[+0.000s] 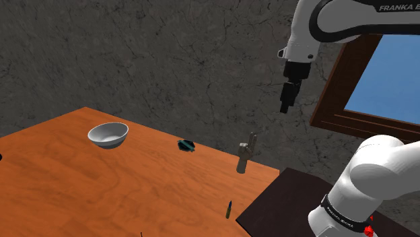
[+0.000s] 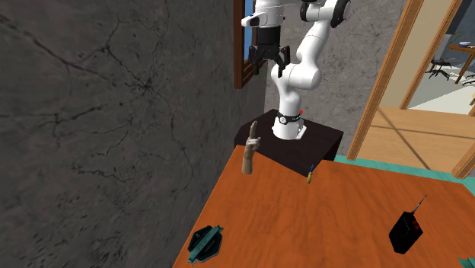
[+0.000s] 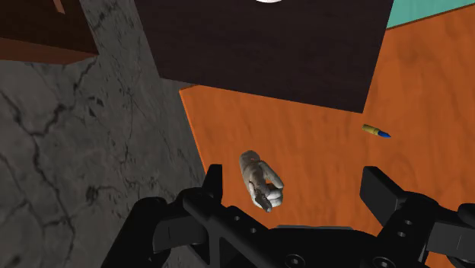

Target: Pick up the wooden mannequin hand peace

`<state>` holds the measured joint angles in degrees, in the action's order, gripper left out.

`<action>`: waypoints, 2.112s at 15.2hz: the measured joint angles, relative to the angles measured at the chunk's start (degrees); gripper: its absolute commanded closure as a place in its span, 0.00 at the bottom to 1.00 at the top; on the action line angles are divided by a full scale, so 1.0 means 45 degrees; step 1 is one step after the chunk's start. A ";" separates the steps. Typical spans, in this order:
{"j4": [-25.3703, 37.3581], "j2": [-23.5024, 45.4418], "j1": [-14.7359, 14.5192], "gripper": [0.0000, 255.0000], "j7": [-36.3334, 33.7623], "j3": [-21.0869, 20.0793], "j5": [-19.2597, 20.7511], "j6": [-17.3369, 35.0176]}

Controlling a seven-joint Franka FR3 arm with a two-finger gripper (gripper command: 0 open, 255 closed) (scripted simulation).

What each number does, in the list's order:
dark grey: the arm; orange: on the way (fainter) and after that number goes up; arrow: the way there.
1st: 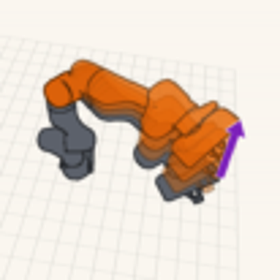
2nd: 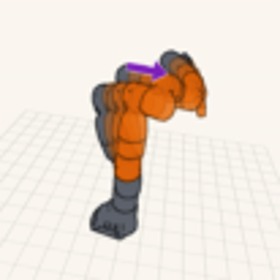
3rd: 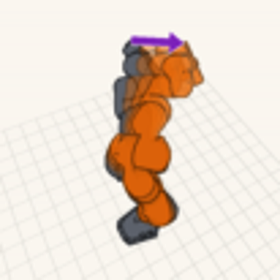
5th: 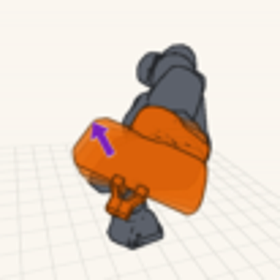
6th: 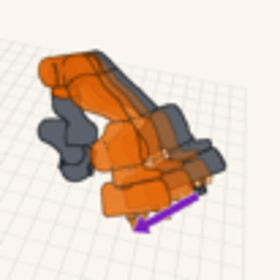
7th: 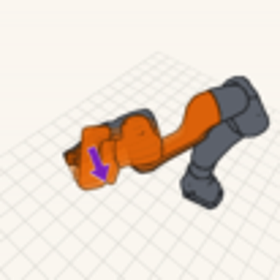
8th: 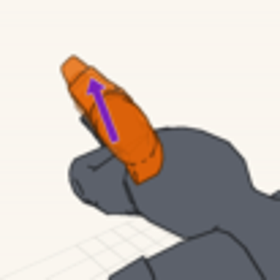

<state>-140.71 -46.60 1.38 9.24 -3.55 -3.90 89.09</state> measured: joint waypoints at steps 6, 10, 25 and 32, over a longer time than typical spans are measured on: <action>-0.0502 0.1495 -0.0156 0.00 0.0550 0.0082 -0.0100 0.1565; -0.0614 0.3231 -0.0292 0.00 0.1148 0.0171 -0.0193 0.2998; -0.0305 0.8717 -0.0706 0.00 0.2588 0.0123 -0.0640 0.7156; -0.0396 0.9067 -0.0722 1.00 0.2628 0.0104 -0.0672 0.7662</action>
<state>-142.49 -5.80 -1.87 21.06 -3.08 -6.93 123.57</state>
